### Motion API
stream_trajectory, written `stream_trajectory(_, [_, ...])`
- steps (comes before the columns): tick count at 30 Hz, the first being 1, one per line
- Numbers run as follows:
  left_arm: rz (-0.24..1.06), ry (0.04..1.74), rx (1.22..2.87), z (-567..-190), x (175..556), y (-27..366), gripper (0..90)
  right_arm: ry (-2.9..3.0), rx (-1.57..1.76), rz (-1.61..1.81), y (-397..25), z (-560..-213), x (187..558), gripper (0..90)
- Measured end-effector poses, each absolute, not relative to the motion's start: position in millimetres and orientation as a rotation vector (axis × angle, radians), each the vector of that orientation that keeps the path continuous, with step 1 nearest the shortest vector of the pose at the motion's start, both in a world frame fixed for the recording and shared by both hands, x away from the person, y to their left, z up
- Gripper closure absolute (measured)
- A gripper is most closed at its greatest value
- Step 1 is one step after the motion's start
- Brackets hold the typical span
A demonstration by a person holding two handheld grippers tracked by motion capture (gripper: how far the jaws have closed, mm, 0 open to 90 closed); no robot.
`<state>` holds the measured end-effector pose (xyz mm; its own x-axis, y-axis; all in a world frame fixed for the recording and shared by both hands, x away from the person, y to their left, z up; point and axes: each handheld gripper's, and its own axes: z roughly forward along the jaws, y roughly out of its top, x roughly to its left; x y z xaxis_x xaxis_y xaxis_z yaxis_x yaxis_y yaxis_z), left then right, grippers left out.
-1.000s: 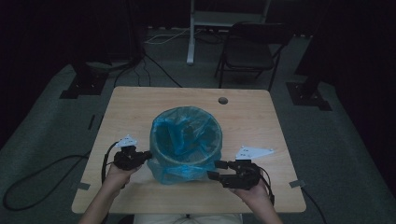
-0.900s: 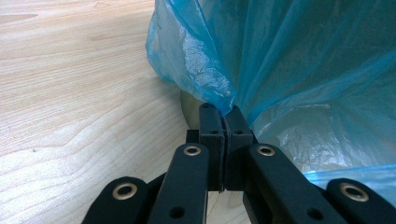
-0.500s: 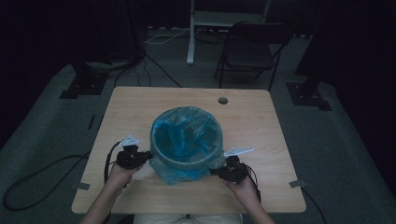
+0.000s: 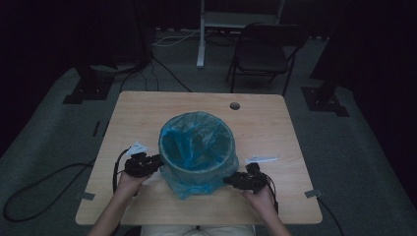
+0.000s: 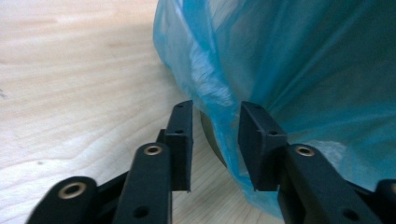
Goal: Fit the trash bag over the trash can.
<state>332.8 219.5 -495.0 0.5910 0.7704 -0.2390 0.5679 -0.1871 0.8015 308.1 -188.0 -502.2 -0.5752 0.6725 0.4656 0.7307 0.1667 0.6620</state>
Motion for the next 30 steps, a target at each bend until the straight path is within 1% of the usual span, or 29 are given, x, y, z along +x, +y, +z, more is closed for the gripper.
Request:
stream_trajectory(2, [0.280, 1.059, 1.859, -493, 327, 223, 57.1, -2.343, -1.428, -1.428, -194, -495, 303, 37.5])
stream_trajectory(4, [0.305, 1.047, 1.847, -492, 323, 226, 47.2, -2.348, -1.458, -1.456, -201, -489, 299, 32.1])
stream_trajectory(5, [0.307, 1.029, 1.834, -491, 321, 229, 40.2, -2.343, -1.475, -1.476, -204, -486, 298, 27.6])
stream_trajectory(6, [0.310, 1.028, 1.830, -490, 318, 231, 37.6, -2.338, -1.489, -1.495, -207, -483, 297, 27.0])
stream_trajectory(8, [0.328, 1.016, 1.813, -490, 314, 235, 28.7, -2.314, -1.472, -1.530, -213, -480, 297, 18.2])
stream_trajectory(9, [0.334, 1.009, 1.810, -489, 312, 237, 28.6, -2.304, -1.471, -1.556, -216, -478, 297, 18.2])
stream_trajectory(11, [0.312, 0.969, 1.801, -488, 309, 240, 14.4, -2.257, -1.462, -1.589, -221, -475, 298, 15.9])
stream_trajectory(12, [0.314, 0.954, 1.793, -487, 307, 242, 14.3, -2.240, -1.464, -1.603, -223, -473, 299, 15.7])
stream_trajectory(14, [0.312, 0.935, 1.807, -486, 304, 243, 9.2, -2.236, -1.480, -1.640, -225, -468, 300, 15.7])
stream_trajectory(16, [0.345, 0.936, 1.806, -484, 300, 244, 9.0, -2.241, -1.498, -1.675, -226, -461, 301, 15.8])
stream_trajectory(18, [0.329, 0.925, 1.809, -484, 298, 245, 0.1, -2.248, -1.497, -1.724, -226, -450, 304, 15.8])
stream_trajectory(19, [0.337, 0.928, 1.805, -483, 296, 246, 0.1, -2.248, -1.497, -1.724, -226, -450, 304, 15.8])
stream_trajectory(20, [0.393, 0.922, 1.785, -484, 292, 249, 0.1, -2.277, -1.503, -1.770, -224, -438, 308, 15.8])
stream_trajectory(21, [0.432, 0.922, 1.776, -485, 289, 250, 0.1, -2.284, -1.498, -1.786, -223, -434, 310, 15.8])
stream_trajectory(24, [0.442, 0.906, 1.766, -486, 287, 253, 0.1, -2.298, -1.475, -1.825, -220, -422, 316, 15.8])
stream_trajectory(25, [0.478, 0.912, 1.740, -489, 282, 258, 0.2, -2.314, -1.443, -1.876, -214, -407, 324, 15.8])
stream_trajectory(27, [0.463, 0.912, 1.723, -492, 281, 263, 0.1, -2.316, -1.427, -1.884, -212, -402, 327, 15.9])
stream_trajectory(28, [0.462, 0.918, 1.718, -496, 279, 268, 0.2, -2.318, -1.378, -1.911, -204, -390, 337, 15.9])
stream_trajectory(30, [0.468, 0.928, 1.719, -498, 278, 270, 0.2, -2.311, -1.368, -1.923, -201, -386, 340, 16.0])
